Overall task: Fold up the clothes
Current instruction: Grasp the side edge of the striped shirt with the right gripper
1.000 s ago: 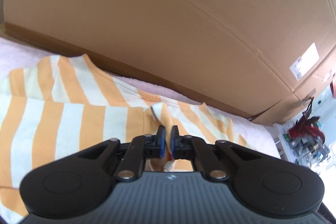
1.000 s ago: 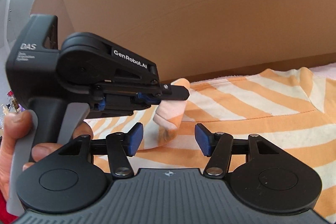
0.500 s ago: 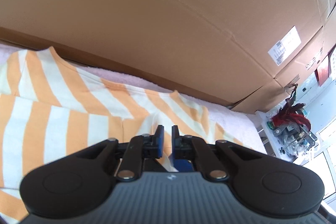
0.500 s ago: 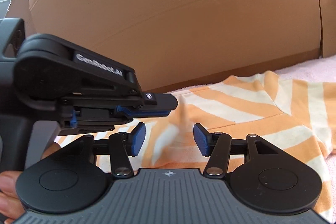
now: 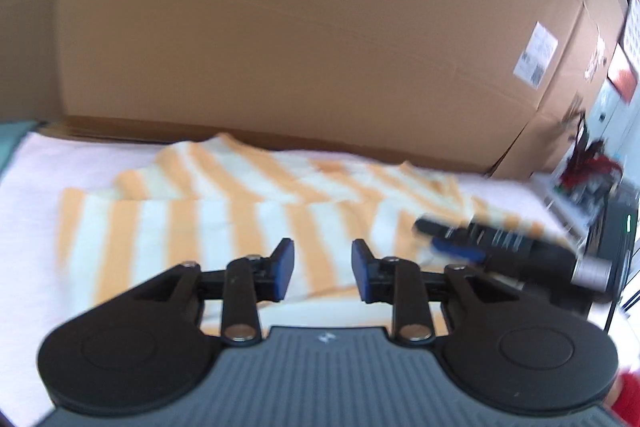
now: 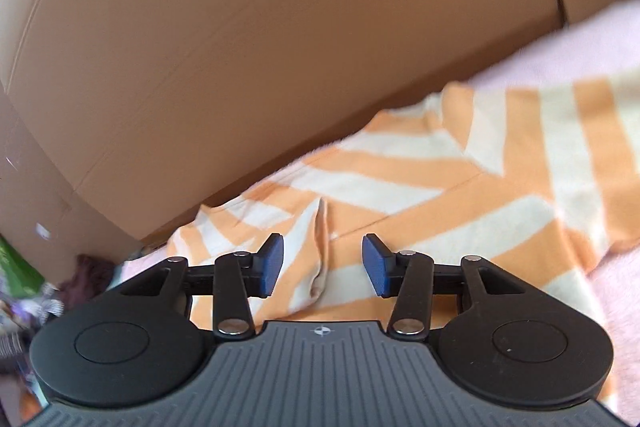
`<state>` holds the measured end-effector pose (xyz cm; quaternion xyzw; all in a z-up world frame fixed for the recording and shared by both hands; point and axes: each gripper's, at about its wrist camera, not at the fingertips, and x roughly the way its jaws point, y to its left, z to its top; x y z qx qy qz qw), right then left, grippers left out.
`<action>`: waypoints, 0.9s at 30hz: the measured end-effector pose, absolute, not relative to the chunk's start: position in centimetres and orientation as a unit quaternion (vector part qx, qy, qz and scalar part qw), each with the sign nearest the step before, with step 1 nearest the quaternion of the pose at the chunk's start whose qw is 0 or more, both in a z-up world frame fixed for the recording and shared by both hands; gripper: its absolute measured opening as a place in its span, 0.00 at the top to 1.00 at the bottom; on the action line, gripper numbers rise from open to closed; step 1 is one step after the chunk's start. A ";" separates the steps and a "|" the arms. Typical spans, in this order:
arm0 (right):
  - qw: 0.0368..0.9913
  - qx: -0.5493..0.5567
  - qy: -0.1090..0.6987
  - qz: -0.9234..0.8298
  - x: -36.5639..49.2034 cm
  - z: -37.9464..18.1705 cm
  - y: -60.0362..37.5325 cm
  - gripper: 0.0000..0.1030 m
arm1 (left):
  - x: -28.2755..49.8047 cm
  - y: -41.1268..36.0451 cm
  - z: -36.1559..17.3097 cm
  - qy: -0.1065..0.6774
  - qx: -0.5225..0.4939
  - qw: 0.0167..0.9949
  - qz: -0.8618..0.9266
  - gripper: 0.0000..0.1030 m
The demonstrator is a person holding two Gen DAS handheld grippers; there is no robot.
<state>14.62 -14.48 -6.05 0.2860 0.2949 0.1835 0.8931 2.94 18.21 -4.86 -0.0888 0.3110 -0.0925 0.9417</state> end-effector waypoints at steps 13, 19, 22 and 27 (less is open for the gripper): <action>0.912 0.184 0.314 0.188 13.2 -5.0 -11.7 0.54 | 0.6 19.2 -9.3 0.312 -0.036 0.948 -0.042 0.93; 0.920 0.126 0.315 0.198 15.3 -4.6 -8.8 0.62 | 0.4 19.2 -9.2 0.304 -0.035 0.951 -0.050 0.75; 0.924 0.119 0.306 0.196 14.8 -4.3 -8.5 0.89 | 0.1 19.2 -9.1 0.297 -0.037 0.953 -0.046 0.73; 0.920 0.166 0.295 0.196 15.2 -3.7 -9.1 0.93 | -0.1 19.8 -9.0 0.286 -0.058 0.955 -0.056 0.58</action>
